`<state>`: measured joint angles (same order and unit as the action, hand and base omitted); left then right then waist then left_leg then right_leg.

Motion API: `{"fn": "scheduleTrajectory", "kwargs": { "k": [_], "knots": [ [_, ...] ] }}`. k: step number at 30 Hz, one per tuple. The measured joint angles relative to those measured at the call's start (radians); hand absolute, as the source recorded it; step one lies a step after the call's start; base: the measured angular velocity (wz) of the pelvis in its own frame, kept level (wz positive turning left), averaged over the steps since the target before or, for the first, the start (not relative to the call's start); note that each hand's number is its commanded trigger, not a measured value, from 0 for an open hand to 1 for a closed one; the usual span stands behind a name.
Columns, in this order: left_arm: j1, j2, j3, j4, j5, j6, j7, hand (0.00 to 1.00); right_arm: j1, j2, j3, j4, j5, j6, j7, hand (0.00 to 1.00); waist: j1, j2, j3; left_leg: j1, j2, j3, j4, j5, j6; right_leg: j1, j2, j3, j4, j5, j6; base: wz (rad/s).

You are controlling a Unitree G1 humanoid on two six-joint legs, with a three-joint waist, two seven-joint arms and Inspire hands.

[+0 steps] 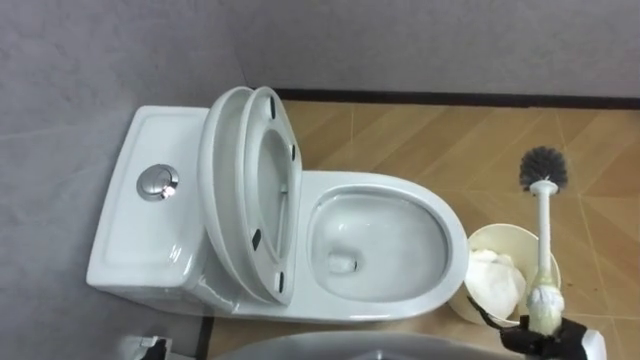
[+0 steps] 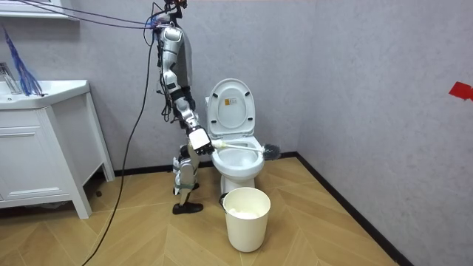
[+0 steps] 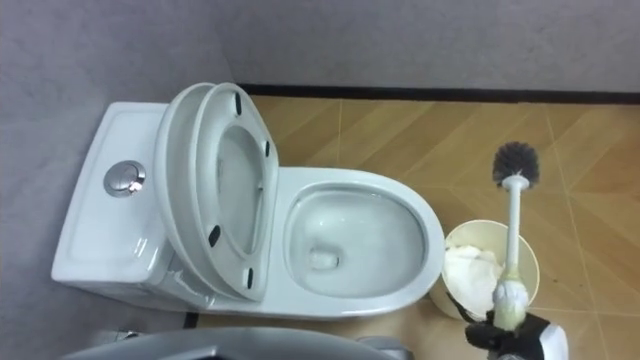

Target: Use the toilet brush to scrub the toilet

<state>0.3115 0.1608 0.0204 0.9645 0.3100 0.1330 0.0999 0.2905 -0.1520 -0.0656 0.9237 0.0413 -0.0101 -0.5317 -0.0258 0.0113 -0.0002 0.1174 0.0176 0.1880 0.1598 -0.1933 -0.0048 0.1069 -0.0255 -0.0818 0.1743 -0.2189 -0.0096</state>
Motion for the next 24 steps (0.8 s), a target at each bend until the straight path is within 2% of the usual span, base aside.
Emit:
{"fn": "scheduleTrajectory", "kwargs": {
  "k": [6,7,8,9,15,17,20,24],
  "knots": [
    [0.004,0.0,0.022,0.008,-0.002,0.014,-0.004,0.0,-0.018,0.0,-0.008,0.089,0.055,0.028,0.038,1.0,0.0,0.002,0.0007,0.0,0.001,-0.001,0.002,0.0,0.0,0.001,0.001,0.0,0.0,0.003,-0.001,0.0],
    [0.004,0.0,0.022,0.008,-0.001,0.014,-0.006,0.0,-0.017,0.001,-0.017,0.095,0.055,0.035,0.047,0.66,0.0,0.002,0.0008,0.0,0.002,-0.002,0.002,0.0,0.0,0.001,0.001,0.0,0.0,0.003,-0.001,0.0],
    [0.004,0.0,0.023,0.009,-0.001,0.014,-0.008,0.0,-0.017,0.002,-0.024,0.101,0.056,0.035,0.051,0.02,0.0,0.002,0.001,0.0,0.002,-0.002,0.002,0.0,0.0,0.001,0.001,0.0,0.0,0.003,0.0,0.0],
    [0.004,0.0,0.023,0.009,-0.001,0.014,-0.01,0.0,-0.018,0.002,-0.029,0.104,0.056,0.035,0.053,0.0,0.0,0.002,0.0011,0.0,0.002,-0.002,0.002,0.0,0.0,0.001,0.001,0.0,0.0,0.004,0.0,0.0],
    [0.003,0.0,0.028,0.015,-0.001,0.015,-0.025,0.0,-0.032,0.002,-0.048,0.13,0.09,0.035,0.057,0.0,0.0,0.0,0.0015,0.0,0.002,-0.003,0.003,0.0,0.0,0.001,0.001,-0.001,0.0,0.006,0.0,0.0],
    [0.002,-0.001,0.042,0.024,-0.001,0.014,-0.026,0.0,-0.034,0.003,-0.064,0.137,0.102,0.034,0.069,0.0,-0.003,0.004,0.004,-0.001,0.002,-0.003,0.003,0.0,0.0,0.001,0.001,-0.002,0.0,0.006,0.0,0.0],
    [0.004,-0.001,0.053,0.038,-0.001,0.023,-0.026,0.0,-0.054,0.005,-0.076,0.175,0.14,0.053,0.092,0.0,-0.005,0.002,0.0044,-0.004,0.002,-0.007,0.004,0.0,0.0,0.001,0.001,-0.007,-0.002,0.005,0.0,0.05],
    [0.008,-0.002,0.057,0.037,-0.001,0.033,-0.026,0.0,-0.057,0.004,-0.079,0.198,0.158,0.055,0.1,0.0,-0.006,0.002,0.0041,-0.007,0.002,-0.01,0.004,0.0,0.0,0.0,0.001,-0.009,-0.003,0.005,0.0,0.0]
  ]
}}
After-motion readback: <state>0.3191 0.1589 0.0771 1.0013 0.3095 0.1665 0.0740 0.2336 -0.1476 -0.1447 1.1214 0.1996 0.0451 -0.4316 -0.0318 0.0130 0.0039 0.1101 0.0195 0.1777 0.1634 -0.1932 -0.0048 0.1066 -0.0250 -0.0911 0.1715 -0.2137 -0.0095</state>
